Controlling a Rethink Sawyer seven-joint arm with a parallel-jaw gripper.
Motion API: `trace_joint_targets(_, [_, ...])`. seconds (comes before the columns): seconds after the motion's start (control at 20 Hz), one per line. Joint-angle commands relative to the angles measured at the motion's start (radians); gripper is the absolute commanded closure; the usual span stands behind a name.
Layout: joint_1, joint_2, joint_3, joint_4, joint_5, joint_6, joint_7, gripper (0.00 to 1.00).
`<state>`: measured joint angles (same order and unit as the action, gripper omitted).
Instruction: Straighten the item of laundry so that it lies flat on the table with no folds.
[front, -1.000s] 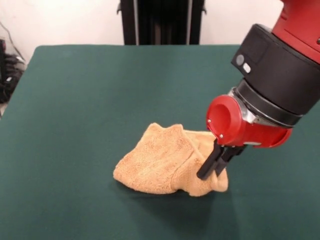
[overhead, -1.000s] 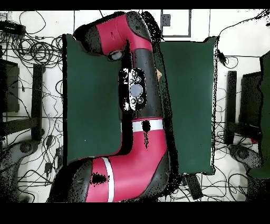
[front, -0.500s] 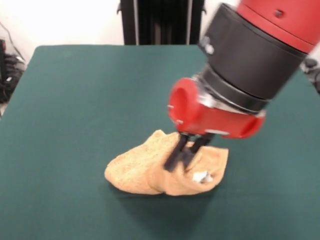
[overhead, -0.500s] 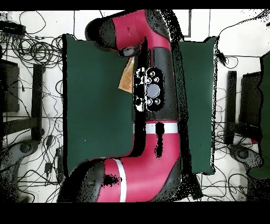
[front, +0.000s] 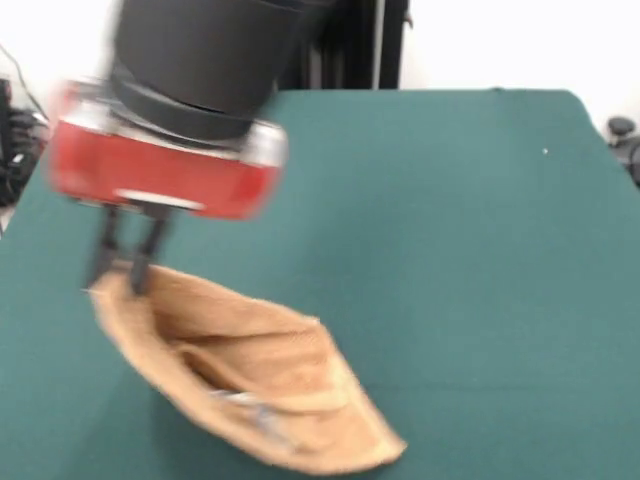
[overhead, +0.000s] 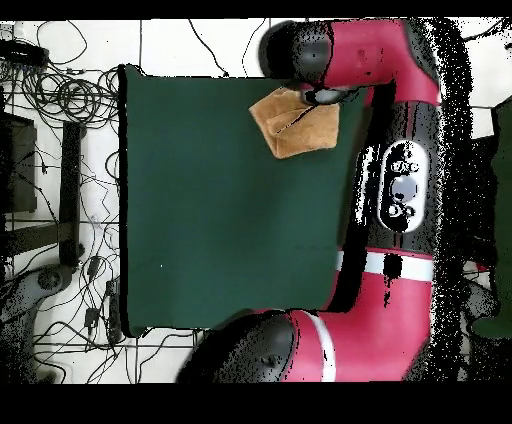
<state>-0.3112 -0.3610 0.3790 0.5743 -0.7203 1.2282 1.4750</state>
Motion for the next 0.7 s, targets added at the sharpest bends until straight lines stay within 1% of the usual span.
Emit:
trace_joint_targets(0.05, [-0.146,-0.072,0.128,0.324,0.117,-0.128,-0.614,1.0])
trace_joint_targets(0.2, [-0.244,-0.095,0.179,0.427,0.179,-0.159,-0.728,1.0])
trace_joint_targets(0.35, [-0.334,-0.111,0.231,0.528,0.213,-0.22,-0.828,1.0])
trace_joint_targets(0.45, [-0.378,-0.113,0.262,0.574,0.224,-0.241,-0.882,1.0])
trace_joint_targets(0.5, [-0.396,-0.113,0.275,0.592,0.229,-0.247,-0.898,1.0])
trace_joint_targets(0.6, [-0.431,-0.105,0.311,0.631,0.256,-0.276,-0.892,1.0])
trace_joint_targets(0.7, [-0.472,-0.093,0.365,0.682,0.288,-0.346,-0.873,1.0])
